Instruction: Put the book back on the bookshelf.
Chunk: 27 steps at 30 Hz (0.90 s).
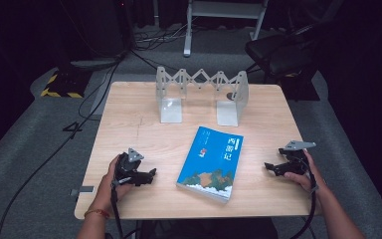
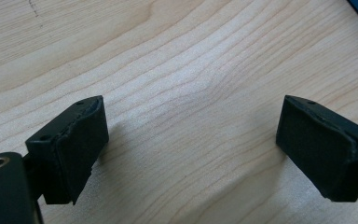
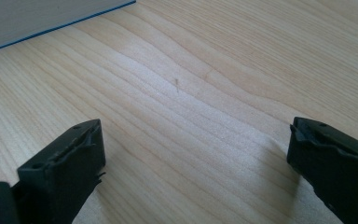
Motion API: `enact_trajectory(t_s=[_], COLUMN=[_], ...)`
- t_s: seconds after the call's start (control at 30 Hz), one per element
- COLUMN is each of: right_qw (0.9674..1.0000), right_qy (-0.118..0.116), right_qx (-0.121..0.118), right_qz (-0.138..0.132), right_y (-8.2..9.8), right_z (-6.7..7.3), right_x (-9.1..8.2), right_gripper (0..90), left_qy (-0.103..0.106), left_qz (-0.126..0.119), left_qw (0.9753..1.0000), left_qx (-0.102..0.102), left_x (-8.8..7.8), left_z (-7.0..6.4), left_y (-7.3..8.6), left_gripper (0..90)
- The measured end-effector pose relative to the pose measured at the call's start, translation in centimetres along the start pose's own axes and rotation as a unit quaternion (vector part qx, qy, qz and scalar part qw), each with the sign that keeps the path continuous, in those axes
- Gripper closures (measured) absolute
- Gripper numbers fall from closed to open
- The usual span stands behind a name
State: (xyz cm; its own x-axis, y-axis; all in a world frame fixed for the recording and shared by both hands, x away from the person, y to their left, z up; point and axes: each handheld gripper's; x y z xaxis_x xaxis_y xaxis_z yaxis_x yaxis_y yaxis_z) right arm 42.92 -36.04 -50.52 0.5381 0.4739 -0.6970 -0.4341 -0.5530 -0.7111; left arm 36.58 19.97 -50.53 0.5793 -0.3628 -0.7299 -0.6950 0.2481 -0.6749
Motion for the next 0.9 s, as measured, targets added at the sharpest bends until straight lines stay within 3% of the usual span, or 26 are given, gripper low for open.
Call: enact_trajectory(t_s=[0.23, 0.3, 0.37, 0.47, 0.53, 0.7, 0.8, 0.9], right_qw=[1.0, 1.0, 1.0, 0.9999, 0.9999, 0.9993, 0.9989, 0.9977], right_qy=[0.001, 0.0, -0.001, -0.005, -0.01, -0.036, -0.033, -0.049], right_qx=[0.001, -0.001, -0.003, -0.008, -0.009, -0.007, -0.03, -0.047], right_qz=[0.0, 0.002, 0.006, 0.008, 0.0, -0.008, -0.01, -0.007], right_y=[0.0, 0.0, -0.1, -0.3, -0.3, -0.7, -1.5, -2.7], right_z=[0.0, 0.0, 0.0, 0.1, 0.3, 0.6, 1.7, 3.4], right_x=[0.0, 0.0, 0.0, -0.1, -0.2, -0.2, -0.2, -0.2], right_gripper=[4.3, 4.3, 4.4, 9.9, 16.3, 18.8, 21.5, 23.4], left_qy=[-0.01, 0.016, 0.049, 0.052, 0.065, 0.099, 0.102, 0.106], left_qz=[-0.001, 0.004, 0.008, 0.01, 0.01, 0.02, 0.022, 0.019], left_qw=[0.9999, 0.9996, 0.9964, 0.9962, 0.9944, 0.9882, 0.9873, 0.9861], left_qx=[-0.012, 0.021, 0.069, 0.069, 0.082, 0.115, 0.12, 0.126], left_x=[-0.2, -0.4, -0.5, -0.4, -0.3, -0.2, 0.0, 0.1], left_z=[-1.0, -1.5, -1.9, -2.3, -2.7, -4.3, -4.9, -5.1], left_y=[0.4, 0.7, 0.7, 0.7, 0.7, 0.7, 0.6, 0.6], left_gripper=[9.7, 9.6, 10.4, 10.2, 10.2, 10.2, 10.2, 10.4])
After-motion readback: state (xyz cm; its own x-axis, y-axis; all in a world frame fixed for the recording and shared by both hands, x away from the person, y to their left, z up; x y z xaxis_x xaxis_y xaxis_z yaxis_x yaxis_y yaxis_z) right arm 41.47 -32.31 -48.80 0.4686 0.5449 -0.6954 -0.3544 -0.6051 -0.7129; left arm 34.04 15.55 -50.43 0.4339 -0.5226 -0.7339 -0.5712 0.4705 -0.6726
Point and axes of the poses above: each handheld gripper's, and its own axes: x roughly forward along the jaws, y roughly out of its underside, z roughly to its left, and after that the axes turned 7 degrees about -x, right-handed
